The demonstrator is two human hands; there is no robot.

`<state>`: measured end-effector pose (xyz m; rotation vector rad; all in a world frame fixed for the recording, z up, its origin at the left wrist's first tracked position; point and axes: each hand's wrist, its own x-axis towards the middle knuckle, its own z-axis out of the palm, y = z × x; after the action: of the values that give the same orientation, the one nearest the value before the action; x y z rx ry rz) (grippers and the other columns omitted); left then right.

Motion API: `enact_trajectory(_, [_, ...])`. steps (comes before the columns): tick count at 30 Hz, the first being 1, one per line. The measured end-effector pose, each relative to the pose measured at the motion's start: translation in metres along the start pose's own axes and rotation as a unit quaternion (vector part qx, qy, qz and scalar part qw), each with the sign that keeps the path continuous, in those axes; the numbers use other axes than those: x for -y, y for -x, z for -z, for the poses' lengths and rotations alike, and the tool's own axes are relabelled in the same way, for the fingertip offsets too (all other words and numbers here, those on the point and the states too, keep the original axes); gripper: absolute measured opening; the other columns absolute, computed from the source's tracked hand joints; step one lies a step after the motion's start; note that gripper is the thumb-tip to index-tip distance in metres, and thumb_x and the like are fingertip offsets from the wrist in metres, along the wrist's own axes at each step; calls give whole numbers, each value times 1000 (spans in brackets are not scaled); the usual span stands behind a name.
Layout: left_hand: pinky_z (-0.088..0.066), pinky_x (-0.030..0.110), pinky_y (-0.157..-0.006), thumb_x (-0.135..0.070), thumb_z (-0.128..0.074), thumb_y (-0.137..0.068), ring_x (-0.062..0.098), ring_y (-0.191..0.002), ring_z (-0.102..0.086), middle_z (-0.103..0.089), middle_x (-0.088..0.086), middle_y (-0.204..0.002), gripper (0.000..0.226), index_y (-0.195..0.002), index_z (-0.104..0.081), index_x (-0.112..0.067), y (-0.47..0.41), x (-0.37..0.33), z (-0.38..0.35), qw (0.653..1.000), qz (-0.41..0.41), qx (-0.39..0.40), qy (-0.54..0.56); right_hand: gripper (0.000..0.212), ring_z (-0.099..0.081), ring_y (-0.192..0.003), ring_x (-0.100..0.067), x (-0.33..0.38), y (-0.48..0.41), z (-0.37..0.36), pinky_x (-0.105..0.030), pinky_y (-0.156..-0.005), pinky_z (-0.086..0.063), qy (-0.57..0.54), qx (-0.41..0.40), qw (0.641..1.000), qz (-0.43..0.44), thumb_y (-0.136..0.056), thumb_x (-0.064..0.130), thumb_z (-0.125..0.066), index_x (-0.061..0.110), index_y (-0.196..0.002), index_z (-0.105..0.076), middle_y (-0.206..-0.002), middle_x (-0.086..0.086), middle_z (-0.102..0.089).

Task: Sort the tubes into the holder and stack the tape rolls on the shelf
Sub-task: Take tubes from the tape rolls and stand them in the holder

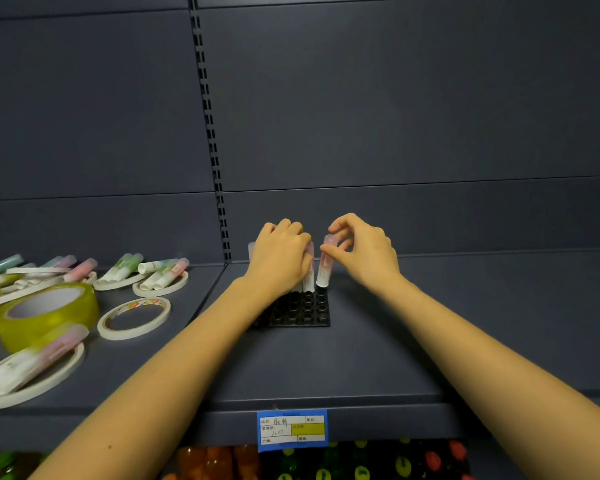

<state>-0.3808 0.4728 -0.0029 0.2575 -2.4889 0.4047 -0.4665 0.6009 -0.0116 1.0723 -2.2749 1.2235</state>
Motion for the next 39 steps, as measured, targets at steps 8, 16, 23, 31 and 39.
enact_trajectory(8, [-33,36,-100,-20,-36,-96,21,-129,-38,-38,3,-145,40,-134,-48,-18,6,16,11,994,10,61,85,16,-62,-87,-17,2,-3,-3,-29,-71,-45,101,34,994,34,-87,40,-62,27,-96,-60,-92,11,-65])
enact_trajectory(16, [-41,37,-89,-18,-43,-93,26,-110,-53,-62,7,-118,30,-116,-61,-11,29,53,22,987,111,-22,115,36,-50,-79,-21,13,-22,5,-30,-68,-34,152,118,981,13,-96,52,-37,28,-80,-59,-69,11,-52])
enact_trajectory(23, [-40,31,-72,-17,-45,-90,27,-96,-59,-67,4,-106,25,-104,-66,-13,64,87,35,980,164,-37,109,62,-55,-94,-27,31,-33,18,-34,-72,-36,218,187,958,18,-94,60,-26,18,-89,-70,-91,0,-60])
enact_trajectory(31, [-41,29,-67,-24,-47,-90,25,-90,-61,-68,4,-102,24,-100,-67,-15,109,148,54,973,214,-42,81,52,-58,-95,-32,92,-18,-31,-34,-69,-37,168,99,971,137,-99,45,-26,13,-103,-66,-108,-6,-64])
enact_trajectory(39, [-42,32,-69,-24,-51,-89,30,-93,-61,-70,6,-100,22,-97,-69,-16,161,239,65,961,266,-30,72,43,-57,-104,-34,175,-3,-117,-36,-76,-40,158,154,963,154,-100,41,-27,22,-108,-65,-116,-6,-64])
